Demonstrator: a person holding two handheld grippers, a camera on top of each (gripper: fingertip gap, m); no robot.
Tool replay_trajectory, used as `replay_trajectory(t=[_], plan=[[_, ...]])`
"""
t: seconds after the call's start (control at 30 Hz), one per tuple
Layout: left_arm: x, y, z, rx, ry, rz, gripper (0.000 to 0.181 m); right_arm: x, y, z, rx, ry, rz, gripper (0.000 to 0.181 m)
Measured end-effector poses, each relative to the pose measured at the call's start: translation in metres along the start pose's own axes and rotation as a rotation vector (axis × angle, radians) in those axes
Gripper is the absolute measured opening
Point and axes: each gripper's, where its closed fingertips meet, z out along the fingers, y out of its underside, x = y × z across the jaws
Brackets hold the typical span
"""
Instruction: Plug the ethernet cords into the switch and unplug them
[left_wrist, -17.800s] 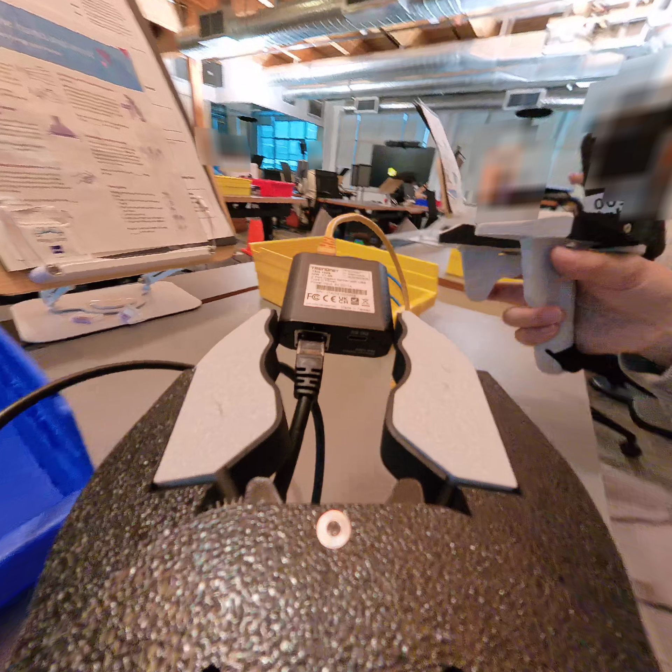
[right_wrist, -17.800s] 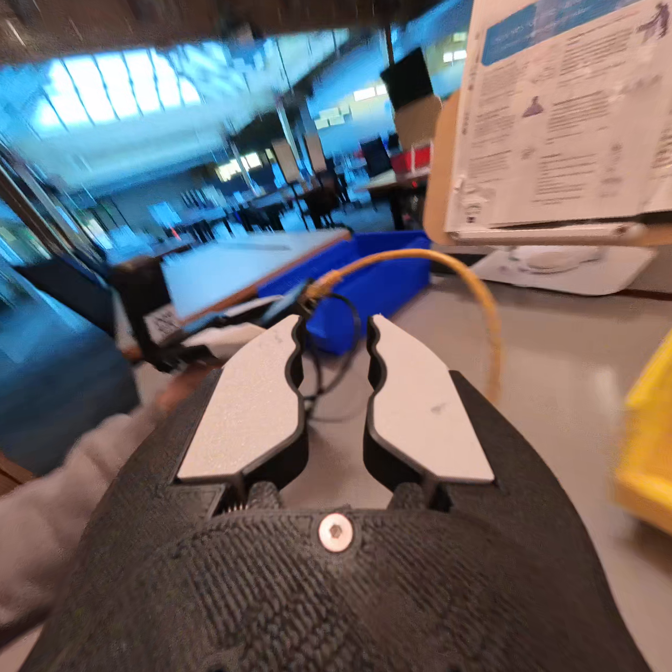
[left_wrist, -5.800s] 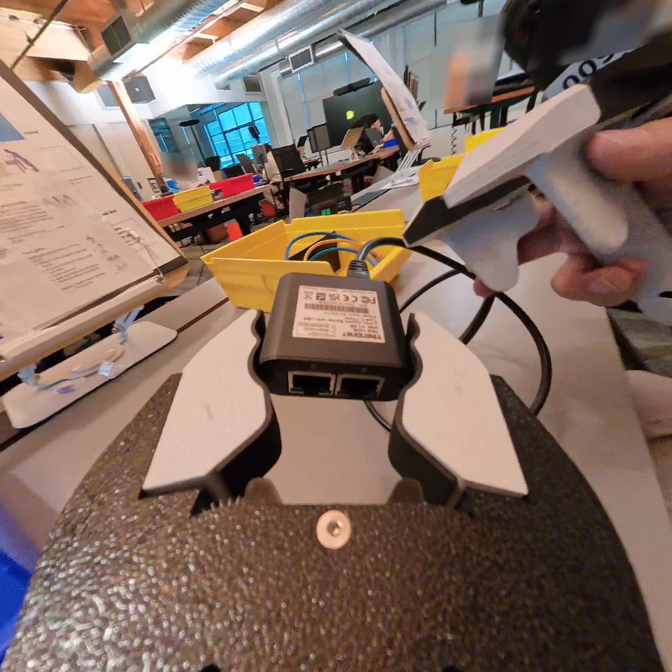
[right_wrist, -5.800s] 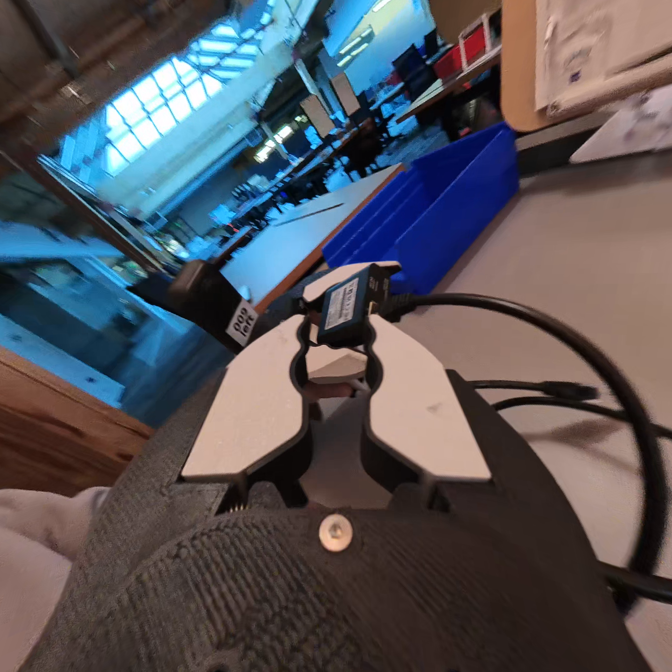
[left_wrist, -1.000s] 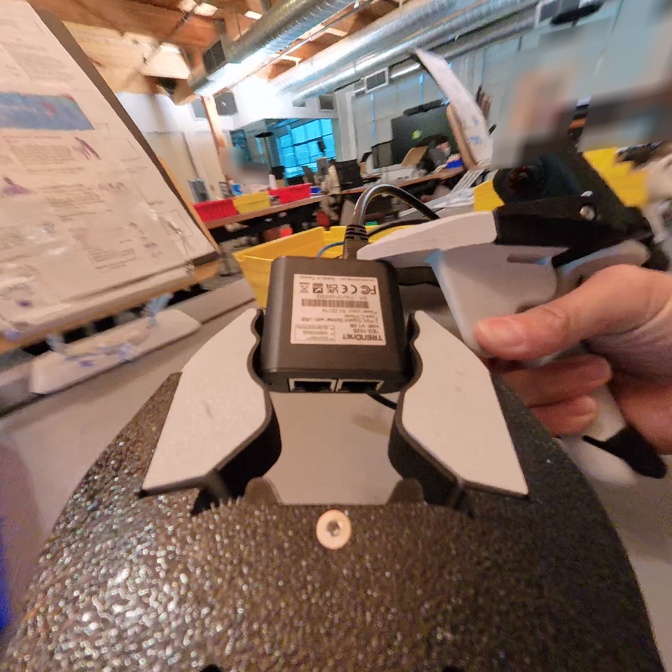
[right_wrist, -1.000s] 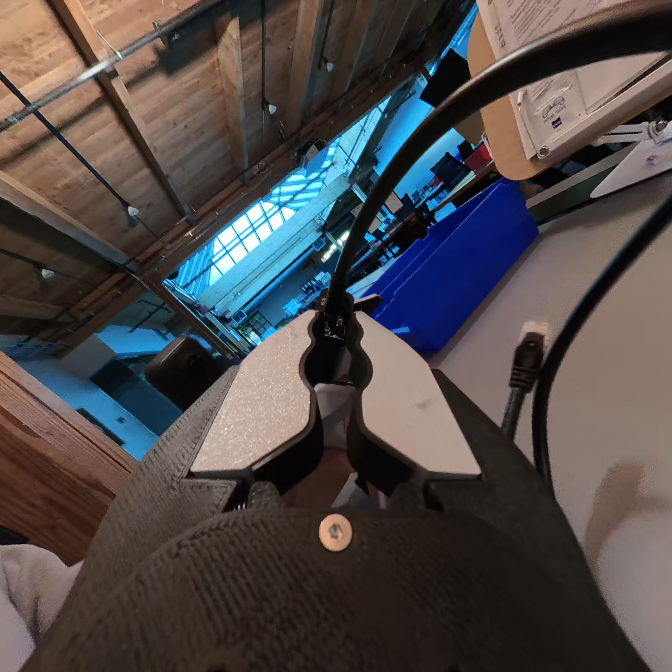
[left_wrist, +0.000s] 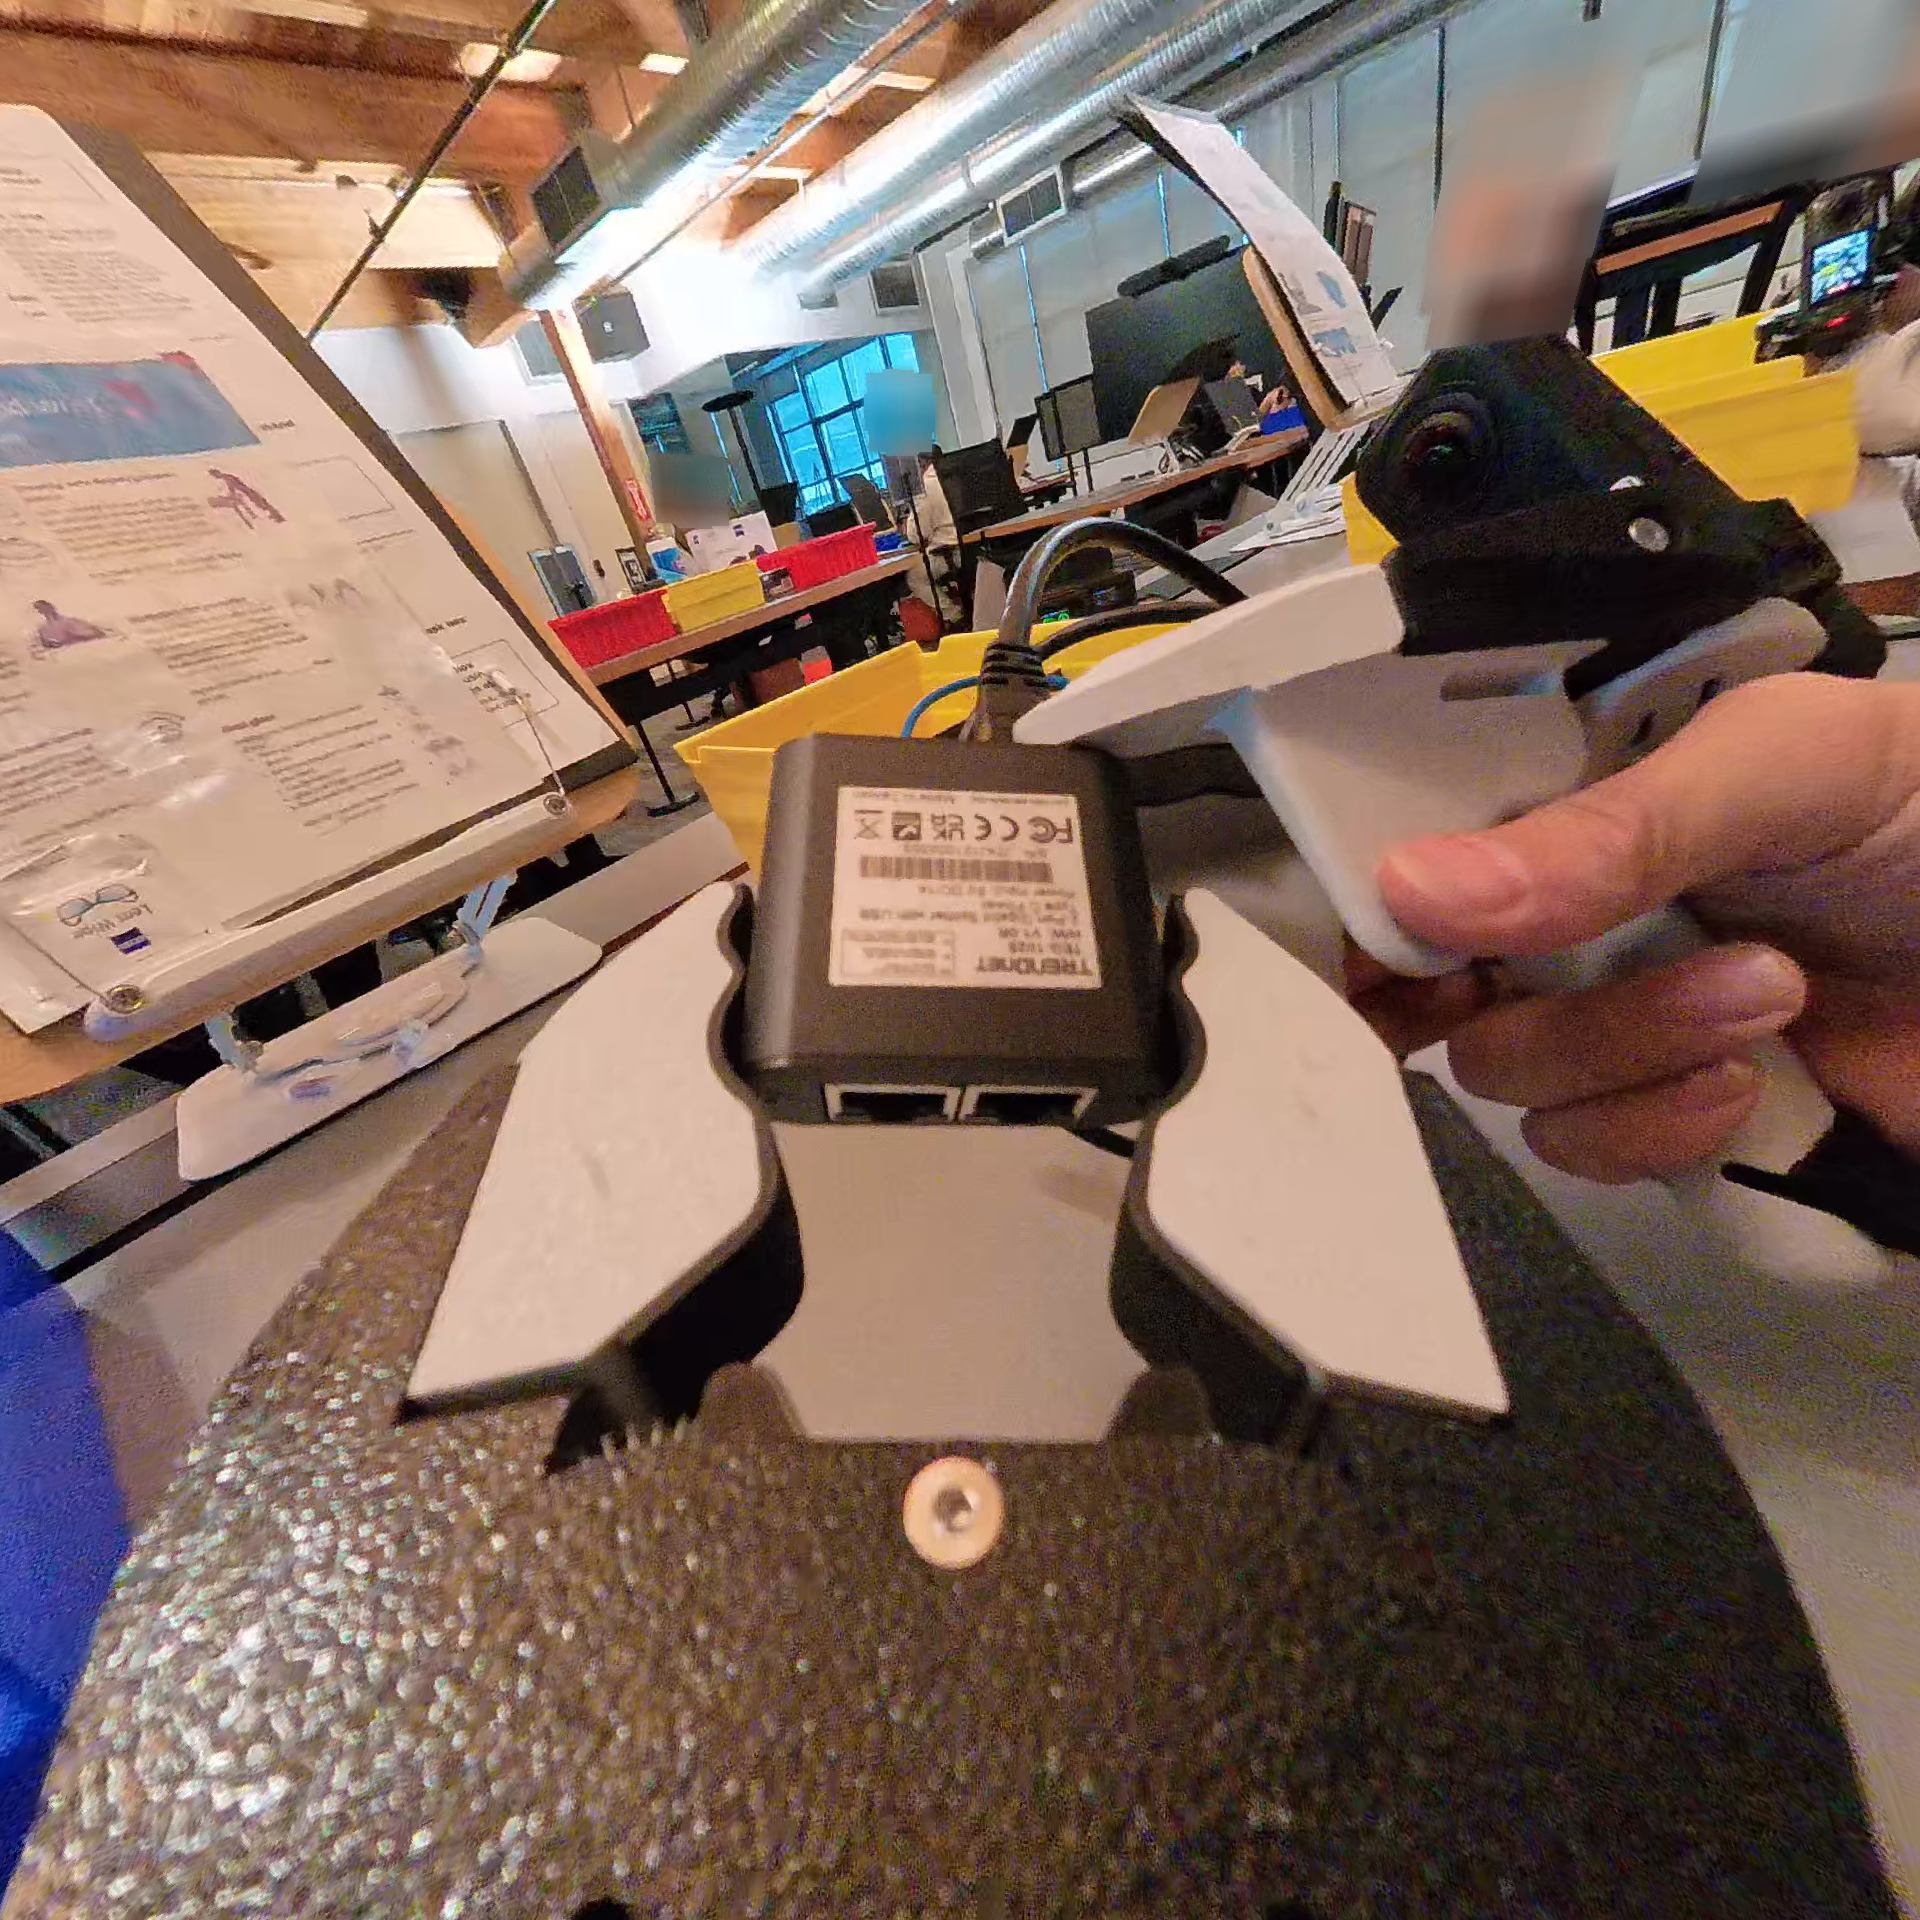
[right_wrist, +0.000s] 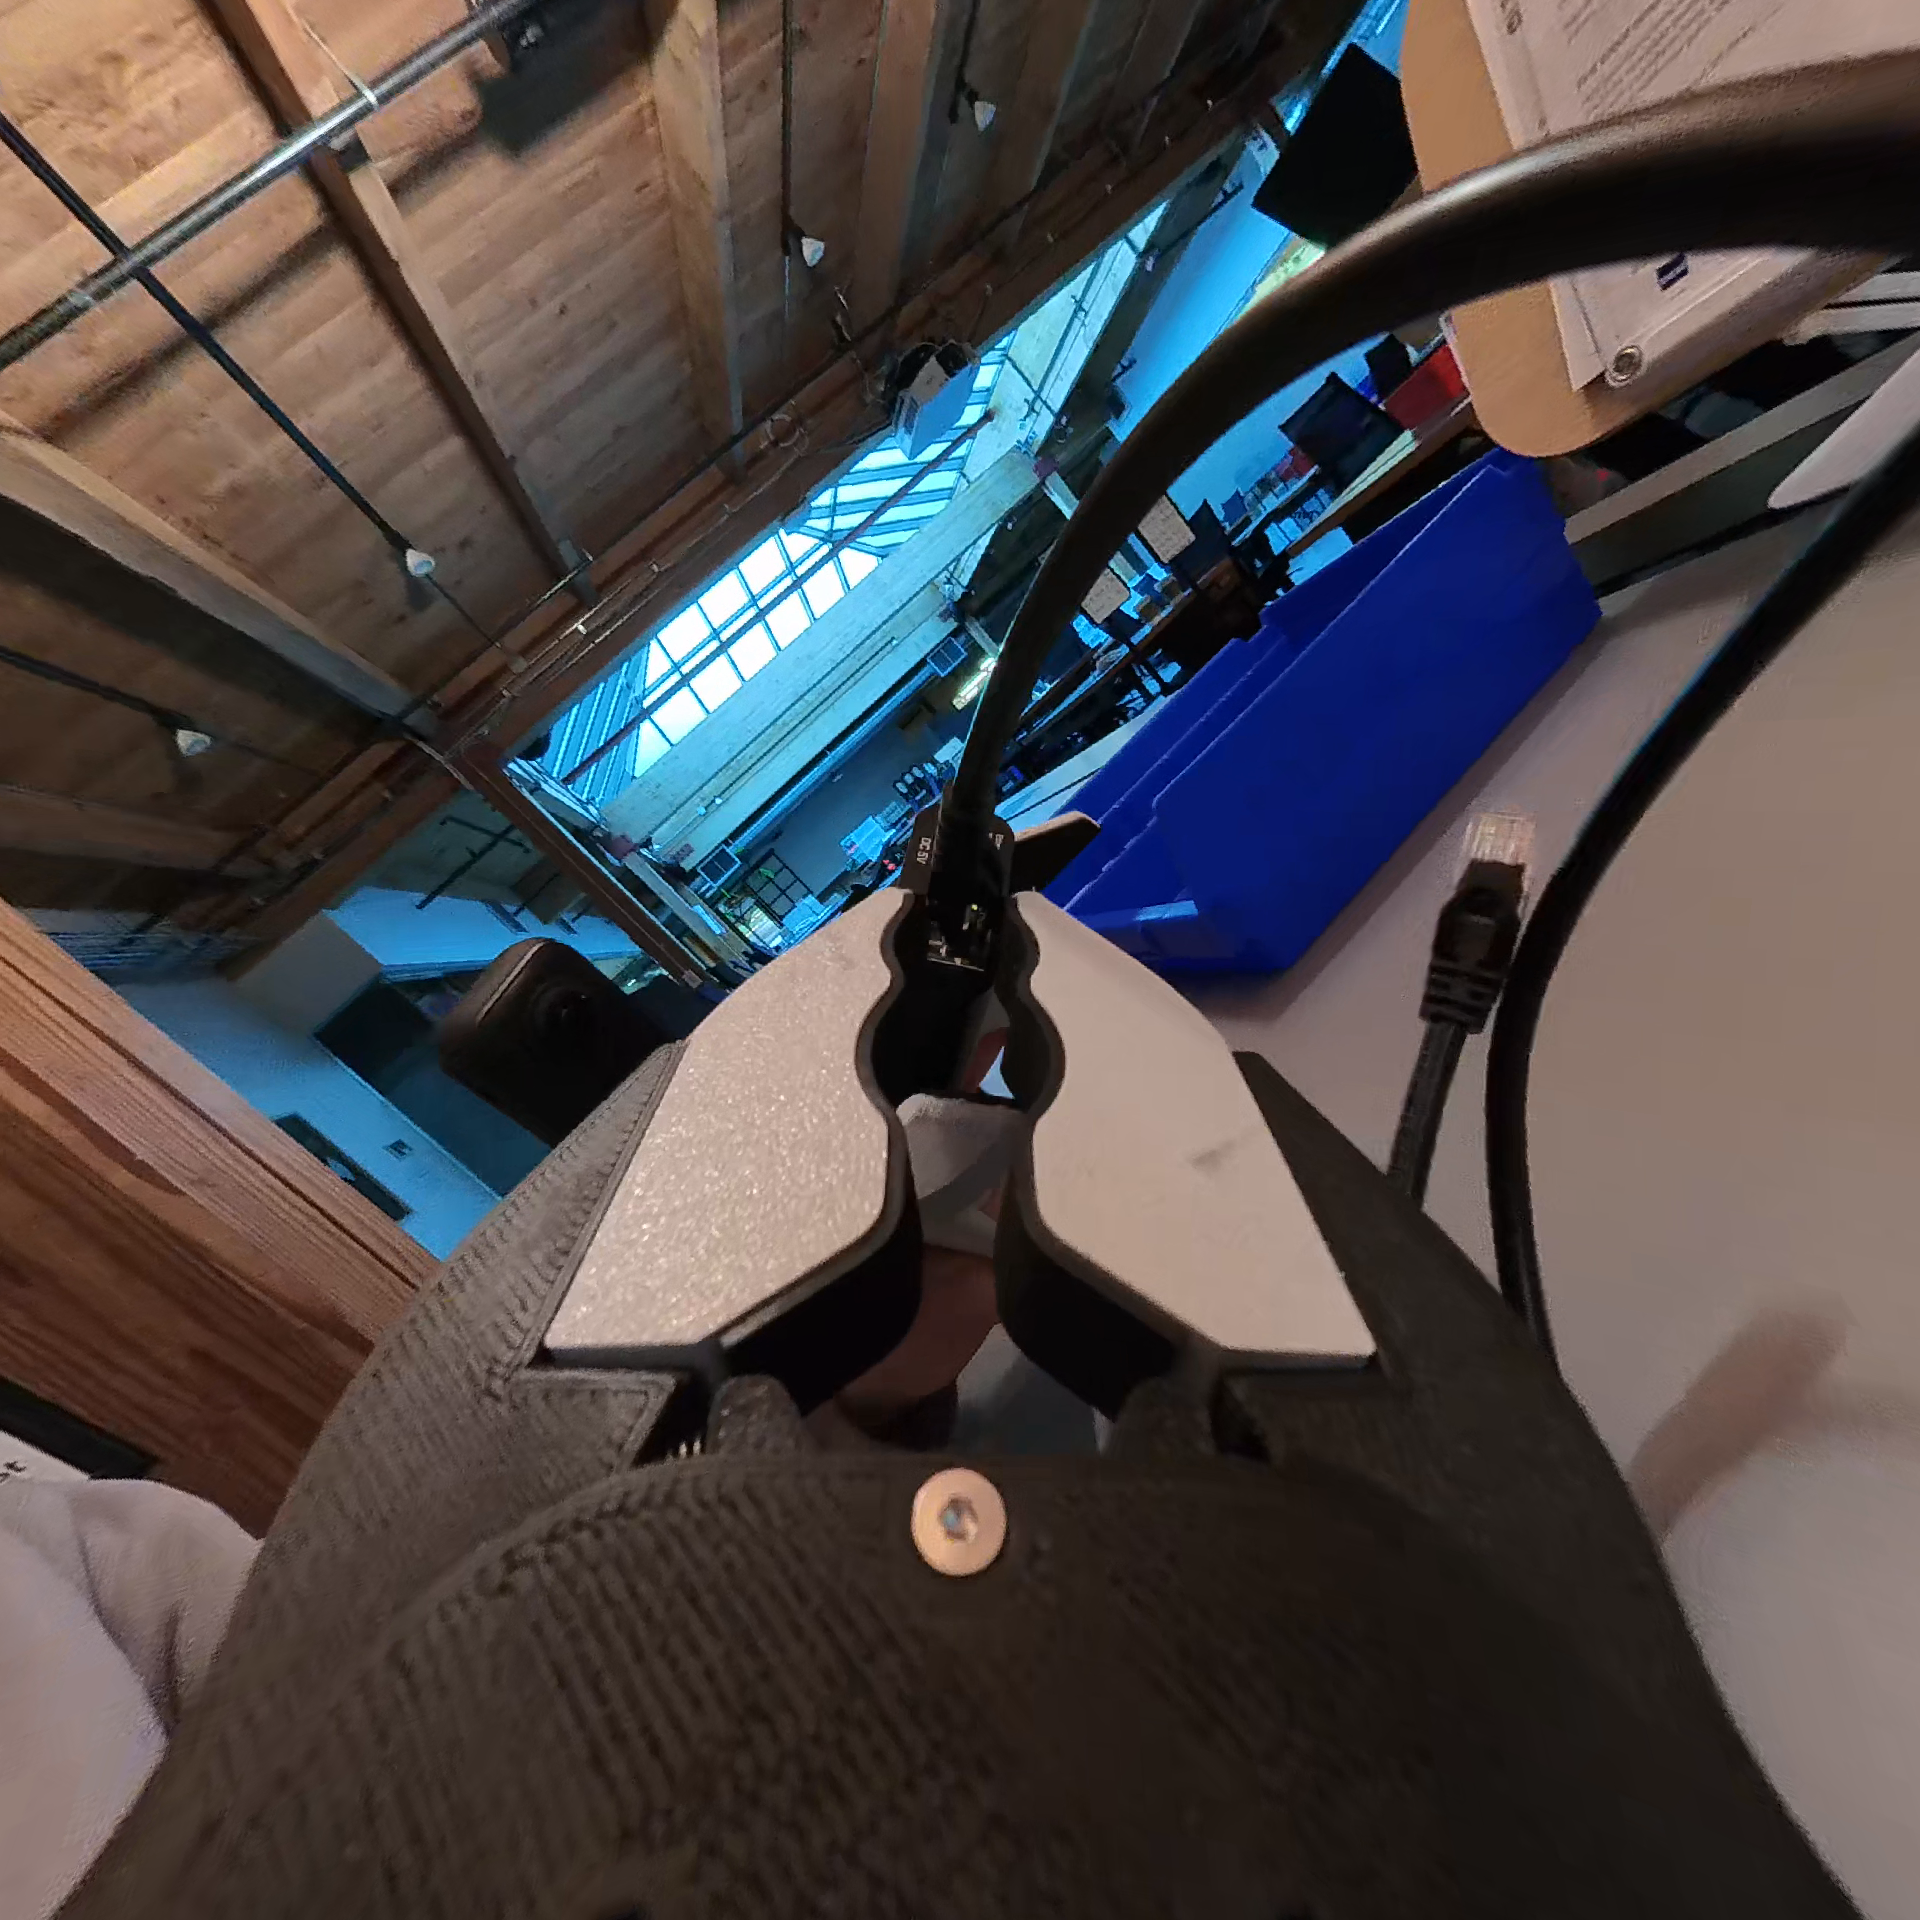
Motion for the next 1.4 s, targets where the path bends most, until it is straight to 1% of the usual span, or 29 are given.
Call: replay_trajectory(t=[0.1,0.17,0.23,0.27,0.33,0.43,0.5,0.53,0.6,0.63,0.7,0.73,0.83,0.9,0.93,1.0,1.07,1.1,1.2,1.23,1.3,1.4], plan=[[-0.001,0.002,0.001,-0.002,-0.019,-0.003,0.073,0.003,0.001,0.000,0.007,0.005,0.001,0.013],[-0.001,-0.001,0.001,0.015,-0.022,-0.019,0.073,0.001,-0.001,0.001,0.027,-0.028,0.023,0.014],[-0.004,-0.003,0.001,0.006,-0.057,0.037,0.073,0.000,-0.003,0.001,0.061,-0.066,0.103,0.013],[-0.005,-0.004,0.000,-0.003,-0.078,0.077,0.074,0.000,-0.003,0.002,0.069,-0.067,0.114,0.013],[-0.007,-0.004,-0.001,-0.013,-0.103,0.108,0.074,0.000,-0.002,0.002,0.050,-0.046,0.049,0.013],[-0.003,-0.005,0.000,0.027,-0.028,-0.059,0.074,-0.003,-0.004,0.004,0.004,0.014,-0.075,0.014],[-0.002,-0.008,0.000,0.055,-0.001,-0.122,0.074,-0.006,-0.006,0.005,-0.018,0.035,-0.137,0.014],[-0.003,-0.010,0.000,0.064,0.000,-0.116,0.074,-0.008,-0.006,0.006,-0.016,0.031,-0.138,0.014],[-0.006,-0.010,-0.002,0.034,-0.038,-0.014,0.074,-0.009,-0.006,0.007,-0.014,0.009,-0.121,0.013],[-0.006,-0.011,-0.002,0.036,-0.027,-0.017,0.073,-0.010,-0.006,0.007,-0.009,-0.008,-0.100,0.014],[-0.004,-0.010,-0.002,0.043,0.012,-0.097,0.074,-0.008,-0.005,0.007,-0.020,0.011,-0.127,0.014],[-0.004,-0.010,-0.002,0.052,0.007,-0.114,0.074,-0.009,-0.005,0.007,-0.023,0.013,-0.139,0.014],[-0.005,-0.011,0.000,0.034,-0.035,-0.041,0.073,-0.010,-0.008,0.006,-0.013,-0.001,-0.121,0.013],[-0.002,-0.013,0.002,0.048,0.001,-0.170,0.073,-0.009,-0.011,0.006,0.011,0.017,-0.134,0.014],[-0.003,-0.012,0.002,0.057,-0.007,-0.192,0.074,-0.009,-0.011,0.006,-0.001,0.019,-0.129,0.013],[-0.003,-0.008,0.003,0.040,-0.031,-0.143,0.074,-0.005,-0.009,0.005,-0.020,0.040,-0.155,0.015],[-0.001,-0.008,0.004,0.021,-0.020,-0.120,0.074,-0.006,-0.010,0.003,-0.015,0.036,-0.153,0.016],[-0.002,-0.009,0.004,0.022,-0.018,-0.104,0.073,-0.006,-0.010,0.003,-0.021,0.036,-0.172,0.014],[-0.005,-0.010,-0.003,0.040,-0.036,0.003,0.073,-0.009,-0.006,0.005,-0.078,0.026,-0.184,0.016],[-0.007,-0.013,-0.005,0.056,-0.044,0.033,0.073,-0.013,-0.006,0.006,-0.091,0.010,-0.169,0.014],[-0.009,-0.015,-0.006,0.042,-0.070,0.089,0.073,-0.013,-0.006,0.006,-0.112,0.012,-0.111,0.014],[-0.010,-0.018,-0.006,0.047,-0.090,0.111,0.073,-0.012,-0.006,0.004,-0.106,0.016,-0.071,0.014]])
